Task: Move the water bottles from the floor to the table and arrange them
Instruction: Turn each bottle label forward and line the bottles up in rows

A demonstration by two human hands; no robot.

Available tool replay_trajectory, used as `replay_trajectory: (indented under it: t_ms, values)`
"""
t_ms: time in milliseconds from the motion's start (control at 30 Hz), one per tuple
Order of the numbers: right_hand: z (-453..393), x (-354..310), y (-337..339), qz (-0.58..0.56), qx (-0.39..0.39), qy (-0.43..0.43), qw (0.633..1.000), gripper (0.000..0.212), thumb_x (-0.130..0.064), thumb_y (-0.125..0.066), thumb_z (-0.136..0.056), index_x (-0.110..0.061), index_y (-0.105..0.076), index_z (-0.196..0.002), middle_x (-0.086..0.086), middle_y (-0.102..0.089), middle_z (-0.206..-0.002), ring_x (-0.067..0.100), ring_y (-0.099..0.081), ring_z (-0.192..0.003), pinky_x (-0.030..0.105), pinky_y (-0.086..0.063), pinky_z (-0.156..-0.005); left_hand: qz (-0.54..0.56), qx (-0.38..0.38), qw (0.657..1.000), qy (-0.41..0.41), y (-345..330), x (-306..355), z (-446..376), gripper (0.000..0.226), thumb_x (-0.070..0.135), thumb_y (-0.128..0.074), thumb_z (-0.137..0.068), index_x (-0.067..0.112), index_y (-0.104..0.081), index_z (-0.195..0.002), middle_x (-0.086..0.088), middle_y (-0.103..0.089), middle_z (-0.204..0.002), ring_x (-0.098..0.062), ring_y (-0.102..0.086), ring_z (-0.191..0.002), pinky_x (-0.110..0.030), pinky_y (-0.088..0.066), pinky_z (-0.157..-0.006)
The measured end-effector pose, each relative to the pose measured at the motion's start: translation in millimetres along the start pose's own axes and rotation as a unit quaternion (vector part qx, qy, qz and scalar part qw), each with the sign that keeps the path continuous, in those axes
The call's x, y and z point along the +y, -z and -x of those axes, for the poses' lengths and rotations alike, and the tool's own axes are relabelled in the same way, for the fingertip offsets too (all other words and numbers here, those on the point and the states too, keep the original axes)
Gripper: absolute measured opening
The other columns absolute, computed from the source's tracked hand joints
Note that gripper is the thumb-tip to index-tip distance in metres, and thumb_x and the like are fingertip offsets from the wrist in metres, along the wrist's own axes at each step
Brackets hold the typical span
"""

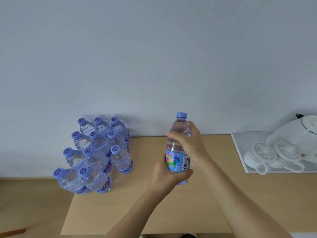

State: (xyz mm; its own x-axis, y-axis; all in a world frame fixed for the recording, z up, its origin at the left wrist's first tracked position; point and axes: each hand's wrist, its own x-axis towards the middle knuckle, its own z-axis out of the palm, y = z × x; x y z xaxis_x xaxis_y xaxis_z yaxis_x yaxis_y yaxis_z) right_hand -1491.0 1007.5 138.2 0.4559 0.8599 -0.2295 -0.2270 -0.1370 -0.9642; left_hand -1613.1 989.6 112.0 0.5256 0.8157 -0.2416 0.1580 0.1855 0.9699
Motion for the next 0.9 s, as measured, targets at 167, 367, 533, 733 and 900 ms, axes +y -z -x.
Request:
replay_trajectory:
  t_ms: [167, 367, 533, 733, 900]
  values:
    - [-7, -4, 6, -0.047, -0.082, -0.036, 0.995, 0.034, -0.013, -0.077, -0.063, -0.014, -0.062, -0.093, 0.009, -0.065, -0.086, 0.025, -0.066, -0.074, 0.034, -0.054, -0.064, 0.039, -0.053, 0.998, 0.008, 8, 1, 4, 0.026, 0.002, -0.079, -0.074, 0.011, -0.060, -0.090, -0.010, -0.063, -0.070, -0.020, -0.056, -0.061, -0.027, -0.049, -0.057]
    - [-10, 2, 10, -0.057, -0.141, -0.039, 0.987, 0.029, -0.013, -0.074, -0.072, -0.016, -0.062, -0.097, 0.011, -0.067, -0.092, 0.034, -0.067, -0.088, 0.048, -0.054, -0.082, 0.041, -0.064, 0.996, 0.053, 18, -4, -1, 0.051, 0.024, -0.086, -0.059, 0.013, -0.064, -0.104, -0.007, -0.073, -0.096, -0.021, -0.070, -0.087, -0.034, -0.057, -0.081]
    - [-6, -2, -7, 0.048, -0.039, 0.017, 0.998, 0.037, -0.021, -0.082, -0.073, -0.018, -0.059, -0.102, 0.002, -0.071, -0.094, 0.022, -0.072, -0.082, 0.037, -0.059, -0.074, 0.003, 0.027, 1.000, 0.011, 7, 7, 3, 0.025, -0.002, -0.074, -0.072, -0.001, -0.058, -0.091, -0.009, -0.062, -0.066, -0.019, -0.056, -0.057, -0.027, -0.047, -0.054]
    - [-9, -4, -17, 0.085, -0.002, 0.037, 0.996, 0.040, -0.012, -0.080, -0.067, -0.022, -0.058, -0.099, -0.002, -0.070, -0.089, 0.017, -0.071, -0.076, 0.032, -0.059, -0.067, -0.002, 0.051, 0.999, -0.005, 7, 8, 2, 0.029, 0.001, -0.078, -0.068, 0.004, -0.058, -0.089, -0.017, -0.065, -0.069, -0.017, -0.058, -0.055, -0.029, -0.050, -0.054]
    - [-9, -17, -13, -0.011, -0.099, -0.013, 0.995, 0.035, -0.004, -0.075, -0.069, -0.012, -0.059, -0.098, 0.004, -0.067, -0.080, 0.021, -0.066, -0.067, 0.031, -0.055, -0.060, 0.035, -0.004, 0.999, 0.026, 24, 4, 0, 0.042, 0.010, -0.086, -0.064, 0.013, -0.064, -0.099, -0.001, -0.072, -0.085, -0.015, -0.068, -0.077, -0.027, -0.056, -0.069]
